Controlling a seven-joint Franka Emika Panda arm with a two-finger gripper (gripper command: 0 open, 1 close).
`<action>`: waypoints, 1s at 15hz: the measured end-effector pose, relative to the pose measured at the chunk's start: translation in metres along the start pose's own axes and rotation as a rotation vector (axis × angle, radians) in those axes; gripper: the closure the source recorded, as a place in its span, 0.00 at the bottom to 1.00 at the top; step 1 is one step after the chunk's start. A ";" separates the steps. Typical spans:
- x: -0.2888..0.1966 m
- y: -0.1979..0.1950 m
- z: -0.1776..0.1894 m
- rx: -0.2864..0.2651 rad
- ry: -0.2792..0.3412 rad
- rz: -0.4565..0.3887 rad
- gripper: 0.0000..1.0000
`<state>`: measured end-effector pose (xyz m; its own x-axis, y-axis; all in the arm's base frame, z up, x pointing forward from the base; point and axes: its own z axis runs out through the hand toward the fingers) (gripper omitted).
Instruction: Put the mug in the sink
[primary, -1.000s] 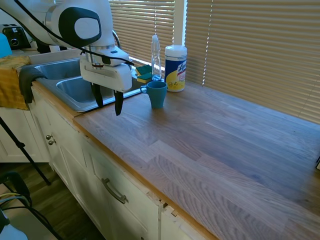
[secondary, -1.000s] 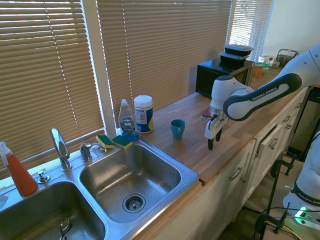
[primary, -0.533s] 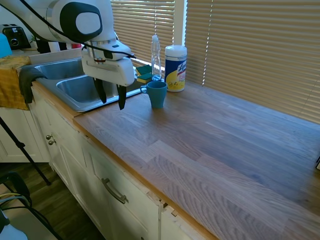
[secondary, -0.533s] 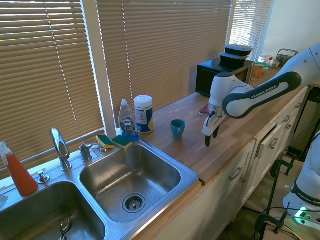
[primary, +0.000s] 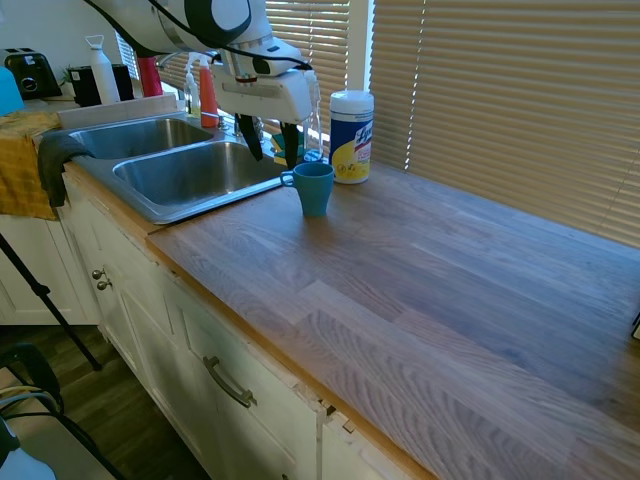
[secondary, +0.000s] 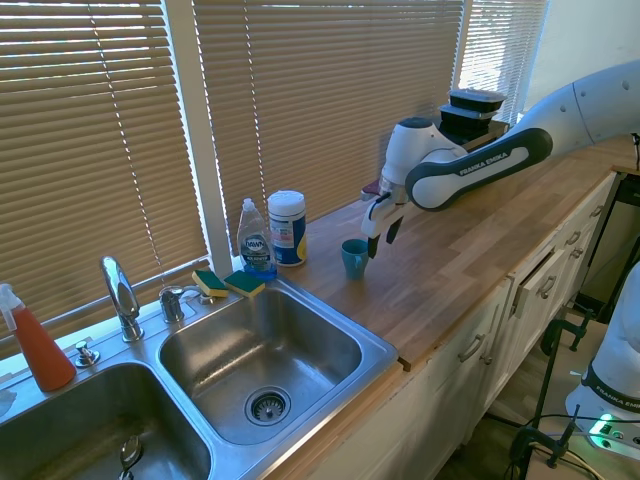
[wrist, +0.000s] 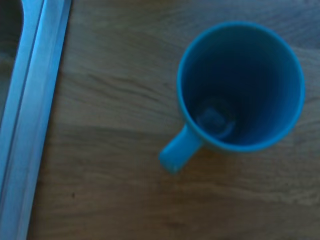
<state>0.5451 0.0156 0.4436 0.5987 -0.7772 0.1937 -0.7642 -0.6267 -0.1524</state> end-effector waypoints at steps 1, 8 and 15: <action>0.006 -0.009 0.002 0.007 0.006 0.009 0.00; 0.036 -0.070 0.047 0.001 0.000 0.059 0.00; 0.040 -0.096 0.105 -0.068 -0.051 0.078 1.00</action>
<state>0.6679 0.0389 0.3641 0.5466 -0.8265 0.1344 -0.8226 -0.5601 -0.0985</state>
